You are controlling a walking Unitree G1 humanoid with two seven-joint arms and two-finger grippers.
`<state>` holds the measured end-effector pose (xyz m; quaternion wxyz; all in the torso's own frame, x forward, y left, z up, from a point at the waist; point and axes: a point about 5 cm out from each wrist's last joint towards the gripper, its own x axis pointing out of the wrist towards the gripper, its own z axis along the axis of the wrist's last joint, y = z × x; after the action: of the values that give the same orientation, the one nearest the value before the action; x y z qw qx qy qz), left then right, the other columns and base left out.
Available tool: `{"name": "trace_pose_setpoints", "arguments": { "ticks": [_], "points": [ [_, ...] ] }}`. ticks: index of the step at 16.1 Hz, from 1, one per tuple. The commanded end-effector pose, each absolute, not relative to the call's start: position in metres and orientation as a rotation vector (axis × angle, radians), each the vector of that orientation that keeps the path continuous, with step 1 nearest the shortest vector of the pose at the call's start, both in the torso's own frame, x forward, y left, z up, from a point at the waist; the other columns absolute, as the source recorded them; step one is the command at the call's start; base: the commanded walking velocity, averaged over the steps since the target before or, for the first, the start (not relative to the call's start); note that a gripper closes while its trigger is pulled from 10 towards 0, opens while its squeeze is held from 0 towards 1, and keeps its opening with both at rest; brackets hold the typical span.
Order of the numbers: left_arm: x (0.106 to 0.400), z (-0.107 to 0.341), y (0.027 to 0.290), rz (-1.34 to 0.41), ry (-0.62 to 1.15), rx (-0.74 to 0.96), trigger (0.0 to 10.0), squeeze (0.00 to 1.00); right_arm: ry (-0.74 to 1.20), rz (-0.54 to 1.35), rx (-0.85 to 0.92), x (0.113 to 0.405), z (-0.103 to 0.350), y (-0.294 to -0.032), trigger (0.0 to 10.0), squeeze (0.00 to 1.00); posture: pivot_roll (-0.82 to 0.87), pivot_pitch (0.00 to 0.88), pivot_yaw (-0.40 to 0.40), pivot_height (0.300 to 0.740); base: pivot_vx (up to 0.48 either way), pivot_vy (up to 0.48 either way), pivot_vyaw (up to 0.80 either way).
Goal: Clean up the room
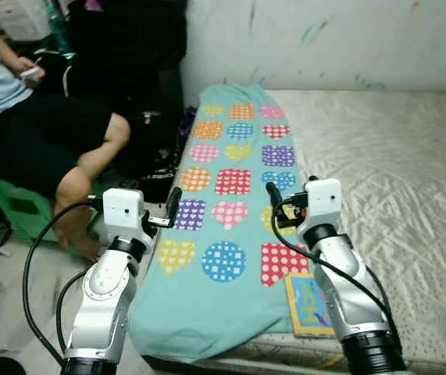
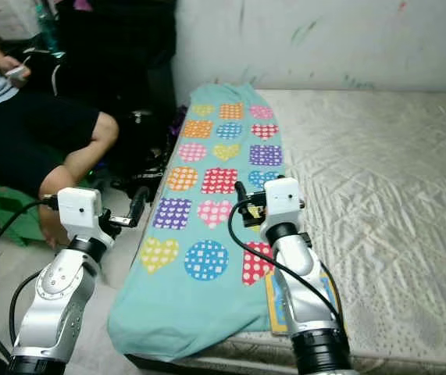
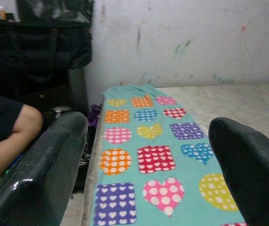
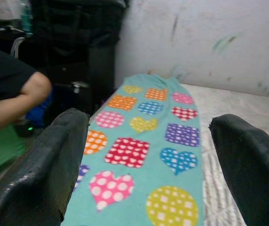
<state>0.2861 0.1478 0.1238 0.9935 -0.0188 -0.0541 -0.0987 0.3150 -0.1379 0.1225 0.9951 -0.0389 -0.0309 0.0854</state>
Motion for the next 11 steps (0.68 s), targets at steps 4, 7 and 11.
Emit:
{"name": "trace_pose_setpoints", "arguments": {
  "ticks": [4,7,11],
  "points": [
    [0.2872,0.1232,0.1509,-0.193,-0.100,-0.032,10.0,0.00,-0.066,0.171,-0.074,0.3166,0.1245,-0.1373,10.0,0.00,-0.04,0.000,0.038,0.740,0.000,0.335,0.00],
    [0.2872,0.1231,0.1500,-0.196,-0.097,-0.033,10.0,0.00,-0.065,0.171,-0.073,0.3164,0.1248,-0.1375,10.0,0.00,-0.04,0.000,0.038,0.740,0.000,0.477,0.00],
    [0.2871,0.1236,0.1492,-0.197,-0.103,-0.035,10.0,0.00,-0.066,0.173,-0.074,0.3164,0.1248,-0.1380,10.0,0.00,-0.04,0.000,0.036,0.740,0.000,0.208,0.00]
  ]
}}
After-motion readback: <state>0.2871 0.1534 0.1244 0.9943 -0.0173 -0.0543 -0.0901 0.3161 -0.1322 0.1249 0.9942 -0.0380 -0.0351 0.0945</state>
